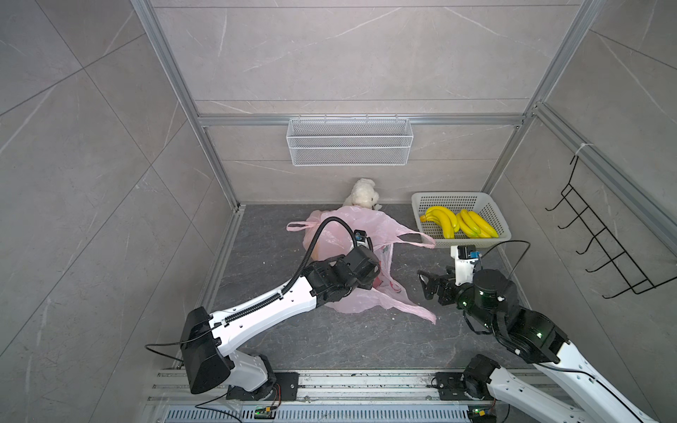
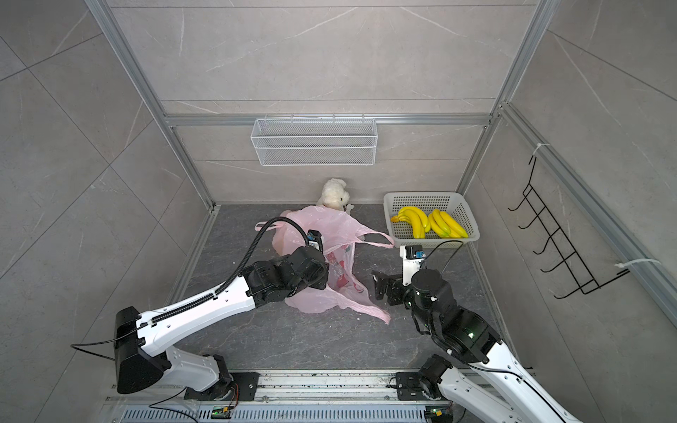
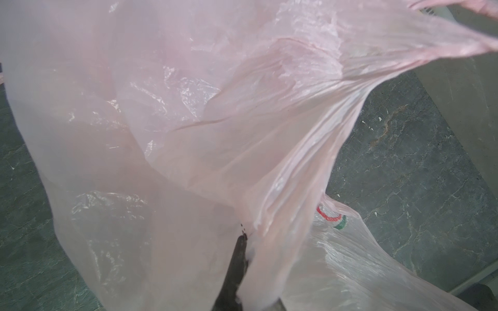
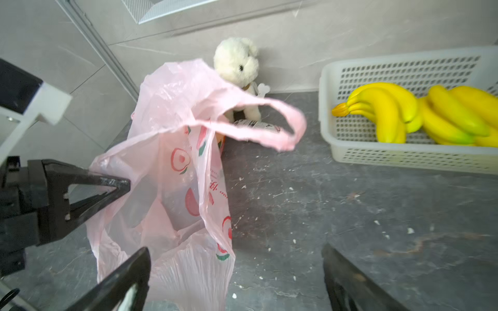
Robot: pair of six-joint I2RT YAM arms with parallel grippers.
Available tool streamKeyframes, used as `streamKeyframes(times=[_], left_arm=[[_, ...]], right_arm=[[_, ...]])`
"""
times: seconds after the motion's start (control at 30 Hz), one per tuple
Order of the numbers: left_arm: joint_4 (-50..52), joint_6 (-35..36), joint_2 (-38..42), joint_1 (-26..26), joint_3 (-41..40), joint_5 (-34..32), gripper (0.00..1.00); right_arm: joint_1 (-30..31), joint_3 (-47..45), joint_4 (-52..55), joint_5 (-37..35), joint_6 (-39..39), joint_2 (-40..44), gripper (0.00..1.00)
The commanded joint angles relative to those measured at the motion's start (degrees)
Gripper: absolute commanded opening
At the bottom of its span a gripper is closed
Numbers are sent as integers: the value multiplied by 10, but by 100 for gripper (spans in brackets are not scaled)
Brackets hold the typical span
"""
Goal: Place the banana into a plastic bag & tie a knot
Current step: Open the plastic bag, then pick up the banana from the basket.
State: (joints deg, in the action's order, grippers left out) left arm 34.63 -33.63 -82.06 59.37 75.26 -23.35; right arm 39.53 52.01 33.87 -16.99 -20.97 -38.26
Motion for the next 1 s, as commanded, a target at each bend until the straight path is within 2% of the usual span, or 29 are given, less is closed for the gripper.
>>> streamKeyframes(times=[0.0, 0.17, 0.3, 0.43, 0.6, 0.97], left_arm=[[6, 5, -7, -2, 22, 17, 0], [6, 1, -10, -4, 16, 21, 0], [4, -8, -6, -7, 4, 26, 0], [-12, -9, -1, -11, -8, 39, 0], [-29, -3, 7, -13, -22, 49, 0], [-48, -1, 37, -18, -58, 59, 0]], right_arm=[[-18, 42, 36, -77, 42, -36, 100], [-95, 108, 14, -64, 48, -150, 100], [-186, 145, -24, -32, 45, -235, 100], [-274, 185, -62, 31, 32, -355, 100], [-315, 249, -87, 44, 39, -499, 100], [-365, 393, -77, 12, 81, -718, 98]])
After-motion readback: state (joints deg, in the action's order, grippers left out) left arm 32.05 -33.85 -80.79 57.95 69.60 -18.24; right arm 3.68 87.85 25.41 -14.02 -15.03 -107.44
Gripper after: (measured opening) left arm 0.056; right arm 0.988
